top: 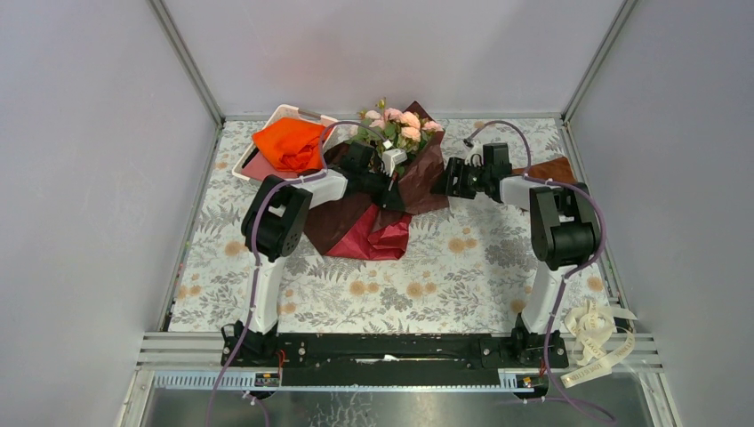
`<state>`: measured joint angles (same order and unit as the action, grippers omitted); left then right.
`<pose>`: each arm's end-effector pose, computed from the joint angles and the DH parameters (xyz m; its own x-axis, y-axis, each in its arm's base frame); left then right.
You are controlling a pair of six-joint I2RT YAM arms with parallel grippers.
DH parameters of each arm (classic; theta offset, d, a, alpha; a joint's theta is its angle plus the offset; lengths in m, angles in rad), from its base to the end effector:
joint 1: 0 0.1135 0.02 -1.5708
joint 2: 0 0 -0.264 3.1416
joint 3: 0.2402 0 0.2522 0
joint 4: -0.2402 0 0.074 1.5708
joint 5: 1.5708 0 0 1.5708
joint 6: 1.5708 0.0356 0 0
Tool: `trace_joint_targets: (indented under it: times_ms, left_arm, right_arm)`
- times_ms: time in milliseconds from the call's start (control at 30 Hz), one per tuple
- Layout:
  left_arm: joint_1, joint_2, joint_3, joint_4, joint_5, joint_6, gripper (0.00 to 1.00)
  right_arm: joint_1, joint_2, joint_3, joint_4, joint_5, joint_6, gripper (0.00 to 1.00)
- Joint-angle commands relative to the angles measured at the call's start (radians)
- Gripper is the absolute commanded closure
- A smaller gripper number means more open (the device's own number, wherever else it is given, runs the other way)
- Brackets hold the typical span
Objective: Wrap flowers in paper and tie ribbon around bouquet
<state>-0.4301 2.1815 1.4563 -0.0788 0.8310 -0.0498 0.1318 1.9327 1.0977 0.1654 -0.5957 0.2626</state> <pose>0.4094 -0.2167 0.1416 -0.6909 0.2800 -0.6665 0.7134 0.4135 -0.5658 0.3974 0.0728 0.1549 -0.7356 0.1192 -0.6668 -0.3665 0.7578 0.5399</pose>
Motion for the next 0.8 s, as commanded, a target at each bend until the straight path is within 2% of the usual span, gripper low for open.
trace_joint_targets:
  times_ms: [0,33,133,200,267,367,500,567,767]
  left_arm:
    - [0.01,0.008,0.009,0.001,0.0,0.025,0.99]
    - [0.01,0.009,0.009,0.0,-0.002,0.025,0.99]
    - [0.01,0.012,0.015,-0.005,-0.002,0.028,0.98]
    - [0.01,0.01,0.019,-0.01,-0.002,0.034,0.96]
    - [0.01,0.008,0.023,-0.015,-0.003,0.036,0.91]
    - [0.011,0.009,0.047,-0.038,-0.019,0.042,0.78]
    - [0.017,-0.006,0.068,-0.068,-0.051,0.079,0.48]
    - [0.026,-0.031,0.079,-0.091,-0.06,0.1,0.37]
    - [0.077,-0.142,0.11,-0.202,-0.083,0.24,0.18]
  right_arm:
    - [0.001,0.05,0.077,-0.013,-0.069,-0.019,0.33]
    - [0.002,0.062,0.086,-0.013,-0.128,-0.026,0.38]
    - [0.009,0.088,0.111,-0.028,-0.292,-0.049,0.71]
    - [0.021,0.069,0.105,-0.024,-0.302,-0.066,0.87]
    - [0.033,0.045,0.101,0.019,-0.314,-0.042,0.97]
    - [0.047,0.039,0.104,0.153,-0.352,0.067,1.0]
    - [0.081,0.055,0.144,0.249,-0.321,0.164,1.0]
    - [0.1,0.063,0.164,0.287,-0.282,0.2,1.0]
    - [0.16,0.106,0.251,0.35,-0.215,0.27,1.0]
